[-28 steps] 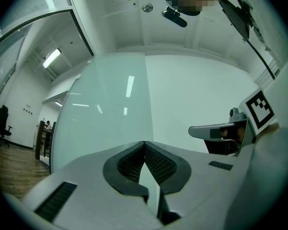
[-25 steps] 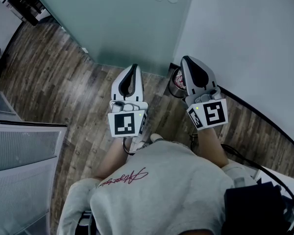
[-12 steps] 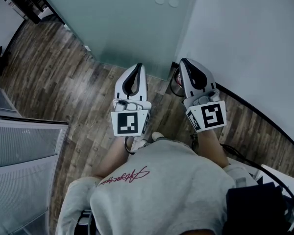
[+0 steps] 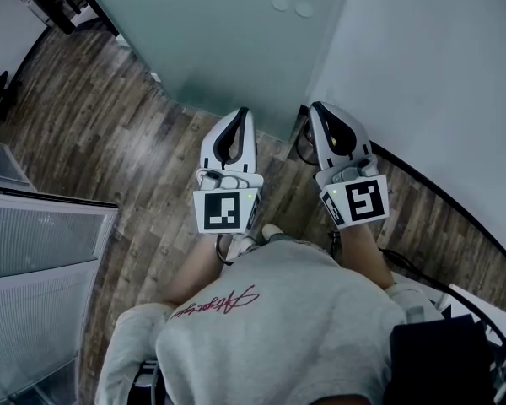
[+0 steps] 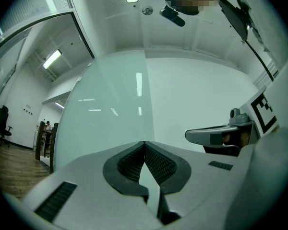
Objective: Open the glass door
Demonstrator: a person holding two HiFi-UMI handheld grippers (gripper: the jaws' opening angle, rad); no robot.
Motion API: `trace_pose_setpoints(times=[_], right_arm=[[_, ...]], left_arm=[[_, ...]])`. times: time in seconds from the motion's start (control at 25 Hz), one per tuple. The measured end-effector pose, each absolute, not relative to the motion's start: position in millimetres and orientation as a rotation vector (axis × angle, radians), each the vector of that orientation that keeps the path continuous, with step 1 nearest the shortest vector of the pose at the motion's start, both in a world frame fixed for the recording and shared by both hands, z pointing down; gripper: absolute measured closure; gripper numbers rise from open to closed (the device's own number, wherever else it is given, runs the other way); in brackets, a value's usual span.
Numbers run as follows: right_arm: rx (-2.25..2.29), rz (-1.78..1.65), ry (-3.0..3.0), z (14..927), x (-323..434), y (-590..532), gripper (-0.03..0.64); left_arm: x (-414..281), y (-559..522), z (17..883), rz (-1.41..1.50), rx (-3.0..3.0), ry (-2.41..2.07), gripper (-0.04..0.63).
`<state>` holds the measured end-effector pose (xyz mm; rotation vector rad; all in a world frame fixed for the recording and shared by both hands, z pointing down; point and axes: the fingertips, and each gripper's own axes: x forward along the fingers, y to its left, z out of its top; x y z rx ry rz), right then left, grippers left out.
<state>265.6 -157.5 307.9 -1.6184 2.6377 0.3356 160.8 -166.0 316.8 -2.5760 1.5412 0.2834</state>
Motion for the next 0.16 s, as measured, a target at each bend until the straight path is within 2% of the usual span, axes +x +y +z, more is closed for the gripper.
trace_pose_setpoints(times=[0.16], right_arm=[[-1.619, 0.340, 2.646, 312.3, 260.9, -151.1, 0.601]], left_arm=[[155.4, -160.3, 317.7, 0.292, -2.570, 1.560, 0.589]])
